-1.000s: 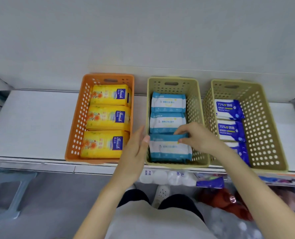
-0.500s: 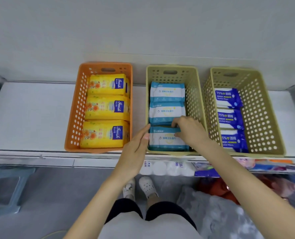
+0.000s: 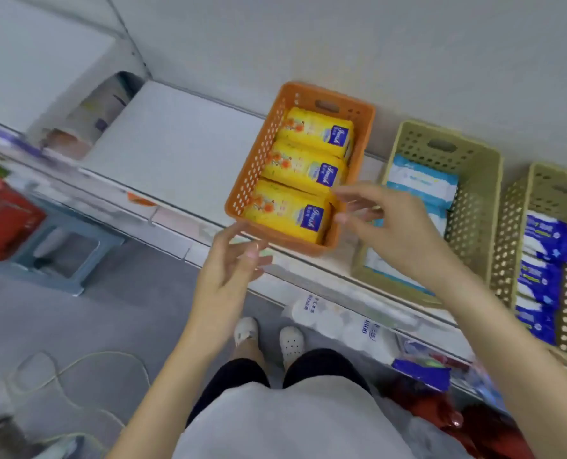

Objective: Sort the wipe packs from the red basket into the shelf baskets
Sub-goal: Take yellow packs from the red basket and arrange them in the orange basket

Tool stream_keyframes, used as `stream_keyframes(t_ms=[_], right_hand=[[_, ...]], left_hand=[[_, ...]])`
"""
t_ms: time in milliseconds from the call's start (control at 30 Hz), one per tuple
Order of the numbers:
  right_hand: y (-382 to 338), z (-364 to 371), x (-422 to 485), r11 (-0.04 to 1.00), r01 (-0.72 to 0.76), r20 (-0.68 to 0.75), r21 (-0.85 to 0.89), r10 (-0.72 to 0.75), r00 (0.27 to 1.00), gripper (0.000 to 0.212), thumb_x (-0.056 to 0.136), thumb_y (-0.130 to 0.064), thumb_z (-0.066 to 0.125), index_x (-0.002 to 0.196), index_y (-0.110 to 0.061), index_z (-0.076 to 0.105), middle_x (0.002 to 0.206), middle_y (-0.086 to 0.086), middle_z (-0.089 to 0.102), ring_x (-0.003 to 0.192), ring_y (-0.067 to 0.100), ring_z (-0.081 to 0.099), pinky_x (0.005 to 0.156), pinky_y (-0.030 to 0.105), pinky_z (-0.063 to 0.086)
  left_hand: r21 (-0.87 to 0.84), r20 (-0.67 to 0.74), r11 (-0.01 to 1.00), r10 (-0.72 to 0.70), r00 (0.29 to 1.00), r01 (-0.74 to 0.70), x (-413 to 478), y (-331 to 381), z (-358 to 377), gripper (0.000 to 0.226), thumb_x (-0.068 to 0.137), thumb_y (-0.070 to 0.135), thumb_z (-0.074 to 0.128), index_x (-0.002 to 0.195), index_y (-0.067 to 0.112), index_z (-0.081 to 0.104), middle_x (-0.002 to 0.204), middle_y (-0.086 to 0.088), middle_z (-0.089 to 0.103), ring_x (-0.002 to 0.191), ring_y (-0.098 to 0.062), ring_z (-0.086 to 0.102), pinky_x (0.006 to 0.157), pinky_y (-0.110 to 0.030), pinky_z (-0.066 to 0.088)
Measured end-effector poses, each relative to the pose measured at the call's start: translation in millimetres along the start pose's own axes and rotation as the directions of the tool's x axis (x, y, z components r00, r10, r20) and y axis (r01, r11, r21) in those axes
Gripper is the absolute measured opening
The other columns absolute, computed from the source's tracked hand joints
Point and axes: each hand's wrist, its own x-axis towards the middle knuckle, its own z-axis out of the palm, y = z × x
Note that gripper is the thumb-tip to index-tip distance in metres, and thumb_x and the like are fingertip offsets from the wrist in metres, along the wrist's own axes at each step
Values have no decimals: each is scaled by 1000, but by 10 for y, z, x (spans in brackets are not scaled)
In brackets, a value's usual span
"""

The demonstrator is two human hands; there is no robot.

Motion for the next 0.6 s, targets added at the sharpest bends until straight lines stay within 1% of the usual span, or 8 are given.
stream_keyframes(t_ms=[67, 133, 233, 300, 367, 433, 500, 600], right_hand=[[-321, 300, 171, 996, 83, 139, 17, -84, 987, 33, 87, -15, 66, 118, -26, 63, 106, -9, 65, 95, 6, 60, 84, 19, 49], [-607, 703, 300, 981, 190, 233, -47, -174, 957, 34, 89, -16, 64, 121, -25, 61, 110, -7, 65, 96, 7, 60, 87, 24, 48], [-980, 1398, 408, 945, 319, 315, -78, -280, 907, 34, 92, -22, 59, 125, -28, 58, 114, -7, 65, 100, 8, 61, 89, 32, 49], [-1215, 1909, 454, 930, 361, 397, -61, -310, 864, 38, 94, -26, 56, 131, -29, 53, 122, -8, 62, 106, 7, 59, 94, 29, 45], [-1467, 2426, 501, 919, 394, 479, -28, -333, 812, 44, 94, -27, 56, 137, -32, 45, 130, -9, 56, 112, 5, 55, 98, 25, 41], [-1741, 2927, 588, 900, 436, 553, -11, -358, 752, 51, 93, -29, 57, 140, -34, 39, 135, -9, 52, 121, 8, 51, 103, 32, 41], [-2041, 3405, 702, 865, 501, 632, -22, -376, 677, 58, 93, -31, 58, 144, -34, 32, 141, -8, 47, 128, 9, 46, 106, 34, 39], [-2577, 4025, 951, 836, 548, 669, 16, -416, 616, 63, 92, -32, 59, 147, -35, 27, 144, -10, 42, 131, 8, 42, 109, 31, 35]], left_hand=[[6, -158, 1000, 10, 987, -9, -74, 3, -388, 48, 84, 41, 54, 128, 21, 49, 108, -5, 69, 93, -15, 70, 84, -30, 55], [19, -305, 1000, 1, 952, 5, -215, -36, -798, 46, 83, 46, 55, 125, 28, 50, 108, -1, 69, 96, -12, 69, 89, -32, 53], [-32, -503, 999, -45, 863, 34, -447, -132, -1382, 31, 88, 41, 54, 118, 35, 53, 103, 7, 70, 99, -10, 67, 94, -36, 49], [-84, -611, 995, -91, 786, 50, -564, -265, -1762, 26, 92, 35, 55, 118, 30, 55, 101, 5, 70, 98, -13, 67, 95, -40, 50], [-137, -697, 988, -146, 702, 69, -648, -430, -2163, 21, 91, 33, 59, 113, 33, 57, 100, 4, 70, 97, -14, 67, 95, -43, 50], [-179, -757, 980, -191, 625, 82, -705, -584, -2581, 21, 87, 37, 60, 108, 37, 60, 100, 7, 70, 98, -12, 66, 95, -43, 50], [-214, -809, 974, -218, 546, 71, -744, -690, -3023, 18, 91, 28, 62, 109, 29, 62, 98, 8, 68, 95, -5, 64, 96, -43, 49], [-220, -847, 975, -209, 489, 36, -706, -726, -3749, 19, 92, 14, 59, 108, 24, 64, 95, 9, 66, 85, 3, 62, 95, -41, 50]])
